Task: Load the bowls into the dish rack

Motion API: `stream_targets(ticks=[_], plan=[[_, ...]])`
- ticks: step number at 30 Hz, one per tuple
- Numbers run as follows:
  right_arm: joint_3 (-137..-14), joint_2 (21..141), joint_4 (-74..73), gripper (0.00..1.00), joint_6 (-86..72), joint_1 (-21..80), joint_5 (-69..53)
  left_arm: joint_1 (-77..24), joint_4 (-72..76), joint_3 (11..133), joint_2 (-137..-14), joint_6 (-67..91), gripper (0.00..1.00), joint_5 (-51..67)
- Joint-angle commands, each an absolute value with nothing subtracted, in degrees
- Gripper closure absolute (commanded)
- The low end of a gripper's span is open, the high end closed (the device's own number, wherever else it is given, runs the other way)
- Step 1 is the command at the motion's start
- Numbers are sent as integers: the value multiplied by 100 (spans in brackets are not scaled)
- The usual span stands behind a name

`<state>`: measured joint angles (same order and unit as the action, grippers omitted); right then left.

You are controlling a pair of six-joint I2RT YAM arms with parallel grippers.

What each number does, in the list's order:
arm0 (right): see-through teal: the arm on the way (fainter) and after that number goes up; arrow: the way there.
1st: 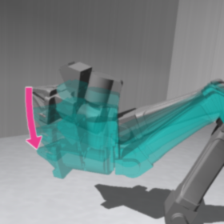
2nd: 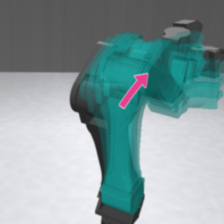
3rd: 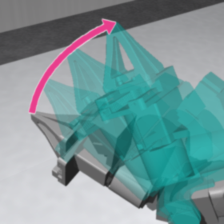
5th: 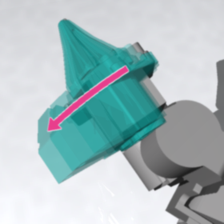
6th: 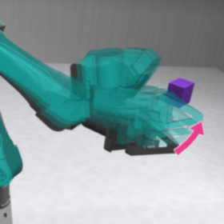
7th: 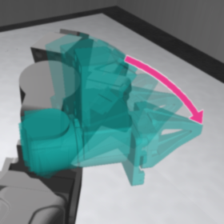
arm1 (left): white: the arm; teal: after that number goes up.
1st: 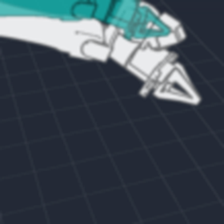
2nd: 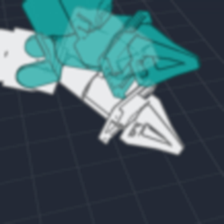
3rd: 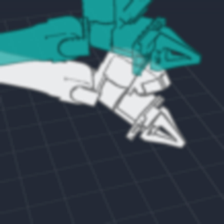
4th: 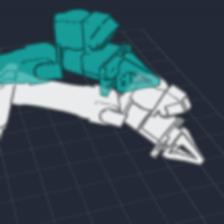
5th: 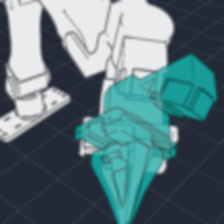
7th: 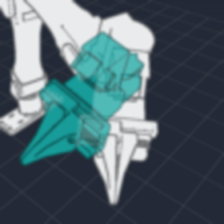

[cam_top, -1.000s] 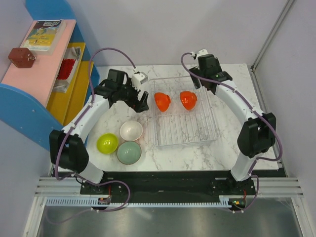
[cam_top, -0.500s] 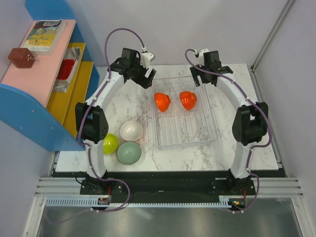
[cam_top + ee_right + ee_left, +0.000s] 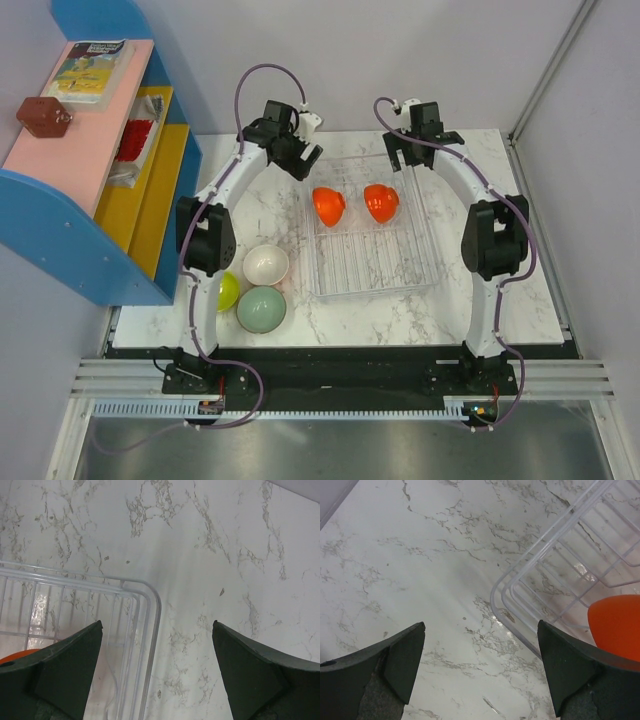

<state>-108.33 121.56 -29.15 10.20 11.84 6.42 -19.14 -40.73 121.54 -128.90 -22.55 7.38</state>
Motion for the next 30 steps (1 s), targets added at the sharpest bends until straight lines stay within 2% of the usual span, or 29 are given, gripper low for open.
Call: stream_targets(ticks=[1,18,30], plan=[[-11022,12217,-2426,2,809,1186,887,-1934,-4087,12725,-13227,-2531,0,212],[-11074,12770,-1609,2,782,1187,1625,-1978,-3903,13842,-14054,-2654,0,-711],[-10785,12691,-1160,2,475,1178,2022,-2065,-2787,14168,-14414,-3172,0,-1678]])
